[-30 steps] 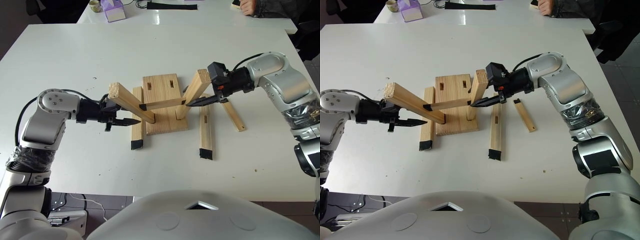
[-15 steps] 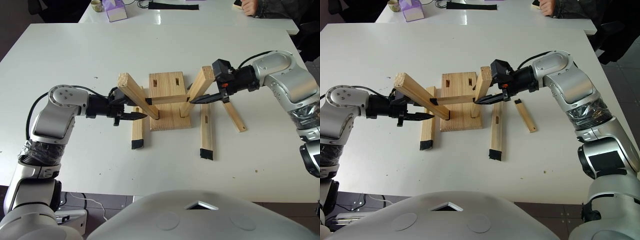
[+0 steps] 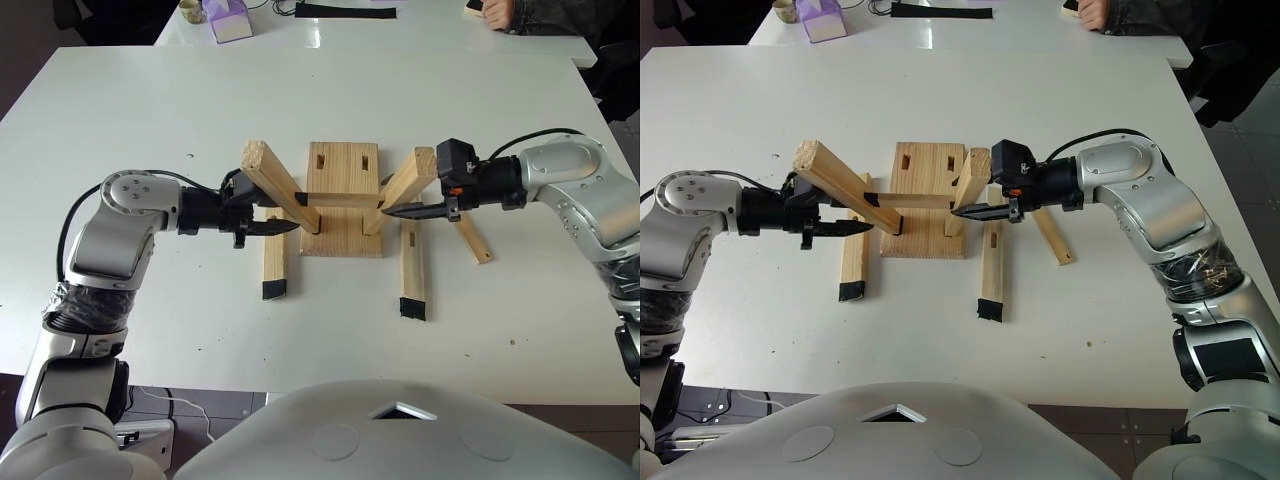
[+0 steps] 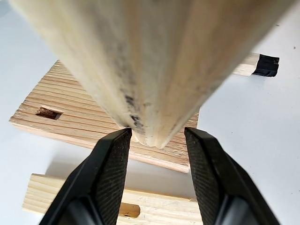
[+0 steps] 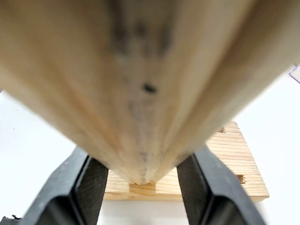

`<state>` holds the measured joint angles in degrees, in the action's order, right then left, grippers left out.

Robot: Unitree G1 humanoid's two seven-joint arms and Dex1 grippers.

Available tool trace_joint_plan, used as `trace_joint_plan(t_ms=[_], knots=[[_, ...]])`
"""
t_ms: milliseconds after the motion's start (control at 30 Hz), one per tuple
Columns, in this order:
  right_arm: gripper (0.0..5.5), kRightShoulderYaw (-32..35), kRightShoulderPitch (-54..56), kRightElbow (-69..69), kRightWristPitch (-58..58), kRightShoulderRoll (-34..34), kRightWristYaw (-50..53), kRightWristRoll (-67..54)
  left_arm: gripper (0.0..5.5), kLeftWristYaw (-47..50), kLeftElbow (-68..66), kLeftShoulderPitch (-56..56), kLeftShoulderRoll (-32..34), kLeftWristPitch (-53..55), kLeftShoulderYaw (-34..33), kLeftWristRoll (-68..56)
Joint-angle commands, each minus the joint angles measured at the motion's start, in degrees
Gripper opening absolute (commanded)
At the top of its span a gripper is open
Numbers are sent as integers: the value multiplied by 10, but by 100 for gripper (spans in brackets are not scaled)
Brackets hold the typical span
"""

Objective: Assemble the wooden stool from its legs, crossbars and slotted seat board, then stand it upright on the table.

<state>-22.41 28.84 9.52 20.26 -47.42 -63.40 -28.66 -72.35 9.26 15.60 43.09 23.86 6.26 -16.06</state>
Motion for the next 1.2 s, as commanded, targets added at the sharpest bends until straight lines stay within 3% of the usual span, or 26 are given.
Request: trace_joint_plan(t_ms=[33, 300, 833, 1200], knots=[[201, -53, -20, -4, 42, 37, 5, 56, 211, -42, 42, 18, -36, -59, 30, -42], [318, -8, -10, 1, 64, 41, -13, 46, 211, -55, -2, 26, -16, -92, 14, -33], [318, 33, -68, -22, 28, 35, -15, 118, 211, -56, -13, 14, 39, -125, -41, -36], [318, 99, -145, 6, 7, -17, -25, 123, 211, -38, 7, -104, 56, -171, -24, 1]])
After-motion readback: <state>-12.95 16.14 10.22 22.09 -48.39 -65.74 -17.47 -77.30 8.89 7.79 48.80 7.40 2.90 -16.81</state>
